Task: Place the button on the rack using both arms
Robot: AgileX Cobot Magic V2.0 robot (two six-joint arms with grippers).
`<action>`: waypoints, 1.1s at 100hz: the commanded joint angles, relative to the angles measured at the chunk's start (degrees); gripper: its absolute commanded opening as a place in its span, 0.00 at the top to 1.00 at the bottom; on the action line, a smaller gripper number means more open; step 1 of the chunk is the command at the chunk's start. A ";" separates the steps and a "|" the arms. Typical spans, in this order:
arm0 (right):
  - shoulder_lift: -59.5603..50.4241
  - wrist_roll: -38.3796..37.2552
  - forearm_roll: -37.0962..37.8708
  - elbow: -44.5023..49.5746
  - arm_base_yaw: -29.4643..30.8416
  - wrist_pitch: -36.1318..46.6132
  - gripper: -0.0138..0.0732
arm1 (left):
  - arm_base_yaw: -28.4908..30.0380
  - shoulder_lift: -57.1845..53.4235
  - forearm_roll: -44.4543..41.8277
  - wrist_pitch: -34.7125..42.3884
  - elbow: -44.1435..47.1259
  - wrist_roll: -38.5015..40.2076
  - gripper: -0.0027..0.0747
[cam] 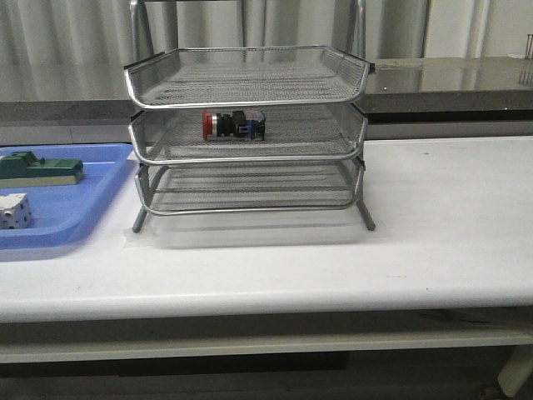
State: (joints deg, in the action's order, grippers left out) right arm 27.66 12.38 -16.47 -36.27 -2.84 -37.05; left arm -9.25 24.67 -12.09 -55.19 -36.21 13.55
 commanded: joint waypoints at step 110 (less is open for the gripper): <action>-29.04 -13.83 15.55 31.96 0.39 28.55 0.91 | 0.17 0.34 -0.67 3.71 -1.58 0.61 0.99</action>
State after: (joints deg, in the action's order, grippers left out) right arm 0.70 -1.39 -1.55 -4.59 -2.84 -13.81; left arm -9.25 24.67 -12.09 -55.19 -36.21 13.55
